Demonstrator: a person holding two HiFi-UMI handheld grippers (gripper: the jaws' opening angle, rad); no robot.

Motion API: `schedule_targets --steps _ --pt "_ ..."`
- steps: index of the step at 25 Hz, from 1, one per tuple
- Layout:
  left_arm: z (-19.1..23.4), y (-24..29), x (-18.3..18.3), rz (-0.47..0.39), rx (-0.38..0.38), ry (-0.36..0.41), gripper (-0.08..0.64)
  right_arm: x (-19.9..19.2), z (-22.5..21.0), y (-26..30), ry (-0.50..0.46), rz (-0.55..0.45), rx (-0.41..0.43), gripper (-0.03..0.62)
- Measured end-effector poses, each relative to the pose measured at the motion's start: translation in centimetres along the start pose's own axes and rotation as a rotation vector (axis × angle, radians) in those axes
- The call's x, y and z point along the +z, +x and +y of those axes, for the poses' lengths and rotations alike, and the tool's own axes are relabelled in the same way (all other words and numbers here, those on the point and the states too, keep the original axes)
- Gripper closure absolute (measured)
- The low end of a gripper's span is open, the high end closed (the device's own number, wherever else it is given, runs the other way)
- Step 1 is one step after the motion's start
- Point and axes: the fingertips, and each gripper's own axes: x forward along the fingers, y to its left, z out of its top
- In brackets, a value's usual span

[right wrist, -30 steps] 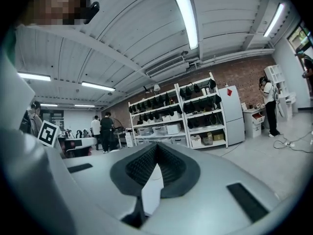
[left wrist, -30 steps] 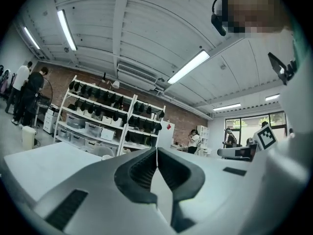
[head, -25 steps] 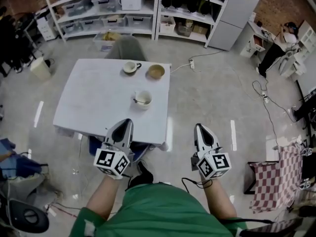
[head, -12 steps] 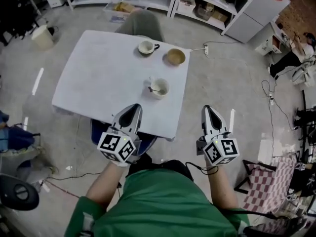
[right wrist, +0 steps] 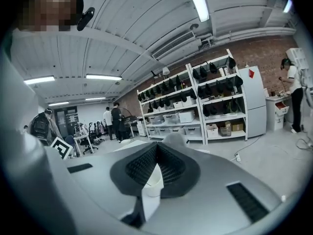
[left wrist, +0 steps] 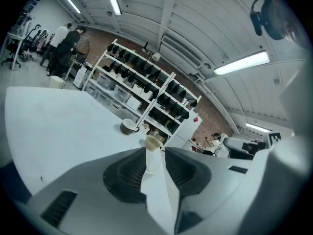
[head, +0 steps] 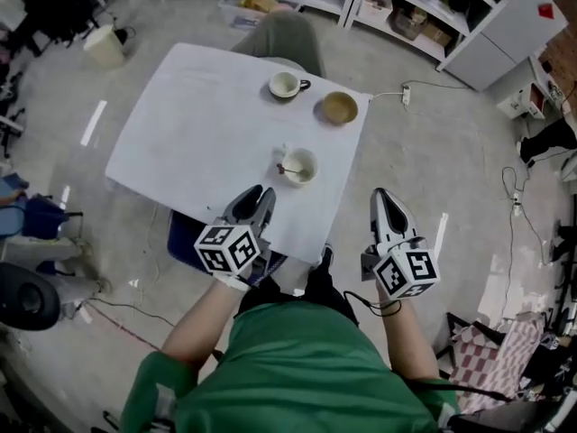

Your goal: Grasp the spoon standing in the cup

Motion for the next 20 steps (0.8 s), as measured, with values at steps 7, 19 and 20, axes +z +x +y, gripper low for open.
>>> schedule_targets --steps 7,19,20 --pt "2.0 4.6 -2.2 -0.013 0.176 -0.079 0.439 -0.8 -5.8 0.5 0.050 0.030 0.078 0.571" --pt "5.2 11.0 -5.2 -0.069 0.365 -0.286 0.407 1.5 -15.5 -0.1 0.034 0.039 0.111 0.571" --pt "5.4 11.1 -5.2 -0.076 0.375 -0.300 0.407 1.7 -15.8 0.0 0.030 0.037 0.113 0.571"
